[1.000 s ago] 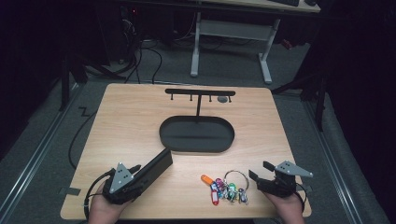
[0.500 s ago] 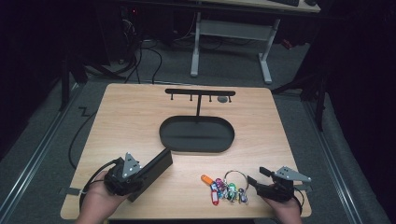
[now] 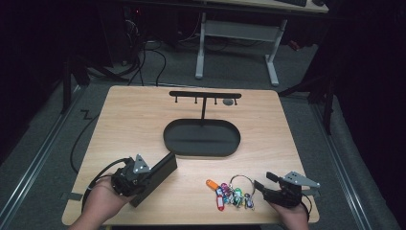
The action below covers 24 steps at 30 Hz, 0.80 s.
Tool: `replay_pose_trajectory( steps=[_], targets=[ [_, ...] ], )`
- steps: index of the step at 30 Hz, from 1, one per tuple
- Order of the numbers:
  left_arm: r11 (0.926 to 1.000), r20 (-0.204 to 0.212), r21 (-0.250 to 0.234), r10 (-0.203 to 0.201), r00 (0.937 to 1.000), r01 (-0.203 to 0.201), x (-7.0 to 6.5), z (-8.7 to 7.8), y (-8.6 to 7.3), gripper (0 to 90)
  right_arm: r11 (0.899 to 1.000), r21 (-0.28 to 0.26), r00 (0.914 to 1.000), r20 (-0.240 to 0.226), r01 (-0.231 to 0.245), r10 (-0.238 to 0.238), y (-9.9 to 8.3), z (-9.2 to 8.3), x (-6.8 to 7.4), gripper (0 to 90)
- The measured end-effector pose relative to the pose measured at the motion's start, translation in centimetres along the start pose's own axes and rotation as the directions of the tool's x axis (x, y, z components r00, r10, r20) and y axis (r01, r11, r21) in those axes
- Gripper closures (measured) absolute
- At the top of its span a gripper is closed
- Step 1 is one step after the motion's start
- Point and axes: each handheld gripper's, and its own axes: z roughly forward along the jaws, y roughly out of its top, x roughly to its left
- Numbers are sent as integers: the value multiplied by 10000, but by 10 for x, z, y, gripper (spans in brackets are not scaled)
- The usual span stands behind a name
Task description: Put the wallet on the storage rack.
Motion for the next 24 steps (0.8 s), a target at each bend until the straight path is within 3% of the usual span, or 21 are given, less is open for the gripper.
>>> replay_pose_trajectory(
  steps=[11,14,20,24],
  targets=[
    [9980,14,569,273,9996,-273,2,0,7,736,9998,-100,9999,-5,-154,154,-1,-2,-1,304],
    [9963,-176,661,553,9983,-540,0,0,10,747,9998,-156,9999,-34,-139,139,0,-3,-1,310],
    [9926,-450,48,1213,9916,-1212,-4,-11,20,750,9995,-319,9999,-117,8,-12,0,-5,-1,338],
    [9837,-627,-337,1745,9827,-1768,-6,-19,32,750,9990,-435,9997,-222,72,-82,0,-5,-1,345]
  ],
)
